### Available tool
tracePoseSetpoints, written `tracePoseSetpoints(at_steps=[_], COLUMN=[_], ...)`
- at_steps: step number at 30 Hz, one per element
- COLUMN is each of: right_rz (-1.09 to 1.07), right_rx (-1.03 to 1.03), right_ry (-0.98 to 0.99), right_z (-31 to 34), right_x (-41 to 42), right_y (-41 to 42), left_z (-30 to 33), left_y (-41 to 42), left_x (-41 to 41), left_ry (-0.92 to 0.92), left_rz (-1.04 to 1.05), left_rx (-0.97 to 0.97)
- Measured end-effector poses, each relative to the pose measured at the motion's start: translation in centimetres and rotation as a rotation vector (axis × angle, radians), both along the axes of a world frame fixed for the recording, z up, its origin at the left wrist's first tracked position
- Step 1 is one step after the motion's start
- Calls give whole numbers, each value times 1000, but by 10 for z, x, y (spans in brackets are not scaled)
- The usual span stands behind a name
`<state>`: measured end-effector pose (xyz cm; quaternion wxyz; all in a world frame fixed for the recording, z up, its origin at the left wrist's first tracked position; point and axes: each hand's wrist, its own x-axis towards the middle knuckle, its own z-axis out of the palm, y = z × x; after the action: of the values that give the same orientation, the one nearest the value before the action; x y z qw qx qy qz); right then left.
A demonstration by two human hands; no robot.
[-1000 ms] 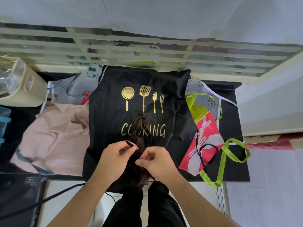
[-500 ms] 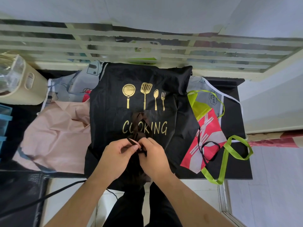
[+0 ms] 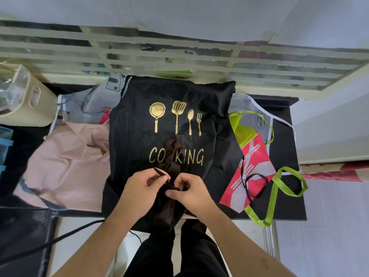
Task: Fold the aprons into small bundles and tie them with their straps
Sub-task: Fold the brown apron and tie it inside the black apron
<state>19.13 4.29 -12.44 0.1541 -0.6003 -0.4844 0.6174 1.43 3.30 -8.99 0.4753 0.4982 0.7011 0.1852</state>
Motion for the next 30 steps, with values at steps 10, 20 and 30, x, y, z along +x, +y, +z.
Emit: tracePoseSetpoints(at_steps=[10, 20, 30], right_rz=[3, 90, -884], right_rx=[24, 45, -447], right_ry=[69, 112, 656], right_z=[1, 1, -2], right_x=[19, 17, 32], right_y=[2, 0, -21], left_z=[-1, -4, -18], left_y=[-1, -8, -22], left_x=[-2, -5, -13], left_ry=[-13, -16, -364], left_rz=[54, 91, 758], left_rx=[-28, -62, -259])
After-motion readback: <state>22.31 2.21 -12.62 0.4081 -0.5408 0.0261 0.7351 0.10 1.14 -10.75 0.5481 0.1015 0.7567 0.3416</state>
